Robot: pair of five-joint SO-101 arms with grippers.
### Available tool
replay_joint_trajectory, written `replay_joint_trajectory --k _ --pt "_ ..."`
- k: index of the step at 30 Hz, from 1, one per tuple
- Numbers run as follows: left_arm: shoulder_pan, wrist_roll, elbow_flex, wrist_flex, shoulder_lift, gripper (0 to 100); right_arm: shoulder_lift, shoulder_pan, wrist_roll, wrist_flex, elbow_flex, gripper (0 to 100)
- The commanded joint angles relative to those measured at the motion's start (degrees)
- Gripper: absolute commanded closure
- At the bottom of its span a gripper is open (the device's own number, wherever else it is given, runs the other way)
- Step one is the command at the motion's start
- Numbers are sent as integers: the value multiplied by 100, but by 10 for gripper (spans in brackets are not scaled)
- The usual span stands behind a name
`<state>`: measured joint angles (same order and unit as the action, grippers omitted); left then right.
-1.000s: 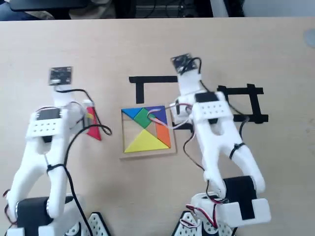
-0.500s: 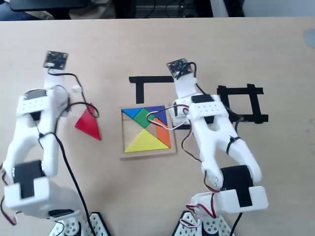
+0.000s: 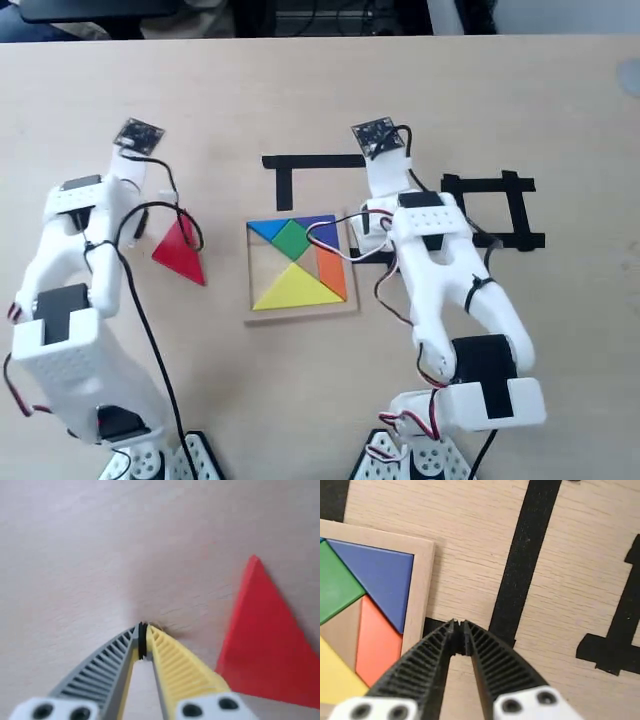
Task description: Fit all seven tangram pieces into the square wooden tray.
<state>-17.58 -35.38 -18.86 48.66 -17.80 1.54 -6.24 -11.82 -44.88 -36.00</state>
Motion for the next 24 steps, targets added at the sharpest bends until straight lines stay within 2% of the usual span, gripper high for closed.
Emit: replay_joint_trajectory --k 1,7,10,15,18,21,24 --pt "549 -396 233 1081 211 972 13 105 -70 105 268 987" --pt "778 -369 215 2145 237 972 13 105 -70 105 268 987" --pt "840 -255 4 2207 264 972 13 105 -70 105 268 987" --pt "1420 -281 -567 2338 404 972 13 105 -70 105 251 987" --pt "1464 -281 -470 2409 1081 972 13 114 -70 105 251 987" --pt "1121 -369 75 2611 2189 972 13 114 -70 185 233 987" --pt "910 -738 523 2321 3174 971 13 114 -70 220 207 987"
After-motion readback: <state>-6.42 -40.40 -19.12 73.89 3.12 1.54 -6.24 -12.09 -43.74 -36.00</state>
